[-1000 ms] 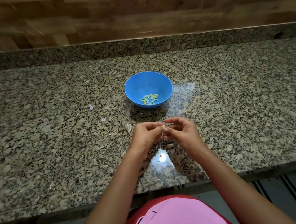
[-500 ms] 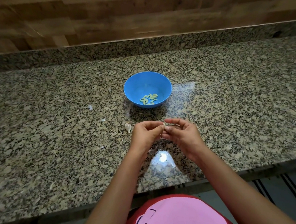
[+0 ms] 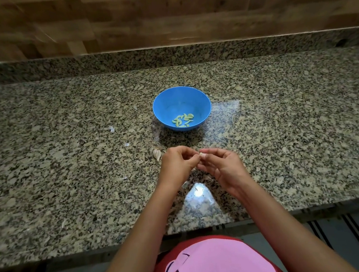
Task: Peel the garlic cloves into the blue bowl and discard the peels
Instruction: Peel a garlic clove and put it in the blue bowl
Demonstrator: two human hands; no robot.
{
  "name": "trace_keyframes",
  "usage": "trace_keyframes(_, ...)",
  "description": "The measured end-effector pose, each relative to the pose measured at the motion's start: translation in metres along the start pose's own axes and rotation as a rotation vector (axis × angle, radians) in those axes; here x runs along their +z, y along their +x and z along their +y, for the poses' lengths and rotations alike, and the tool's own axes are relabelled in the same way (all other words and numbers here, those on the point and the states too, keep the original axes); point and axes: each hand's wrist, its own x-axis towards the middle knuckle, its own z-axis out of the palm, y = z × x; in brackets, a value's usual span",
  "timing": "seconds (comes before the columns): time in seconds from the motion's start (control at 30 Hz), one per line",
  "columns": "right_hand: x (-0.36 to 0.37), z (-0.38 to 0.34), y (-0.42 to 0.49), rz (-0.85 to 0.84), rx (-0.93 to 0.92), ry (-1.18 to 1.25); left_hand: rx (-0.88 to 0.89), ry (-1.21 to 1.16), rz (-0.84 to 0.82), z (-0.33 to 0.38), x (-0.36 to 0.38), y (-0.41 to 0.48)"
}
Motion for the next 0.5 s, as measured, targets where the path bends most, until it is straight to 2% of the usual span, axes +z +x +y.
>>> trace_keyframes(0.07, 0.0, -0.001, 0.0, -0.007, 0.01, -0.013, -0.022, -0.04, -0.021, 0.0, -0.001, 0.001)
trace_keyframes(0.23, 0.003, -0.005, 0.0, -0.056, 0.042, 0.024, 0.051, 0.049, 0.005, 0.0, 0.004, 0.001)
trace_keyframes(0.4, 0.002, -0.011, 0.001, -0.029, 0.064, 0.038, -0.073, -0.101, 0.096, -0.007, 0.007, 0.008)
trace_keyframes(0.5, 0.001, -0.014, 0.0, -0.016, 0.052, 0.039, -0.139, -0.314, -0.012, -0.005, 0.004, 0.01)
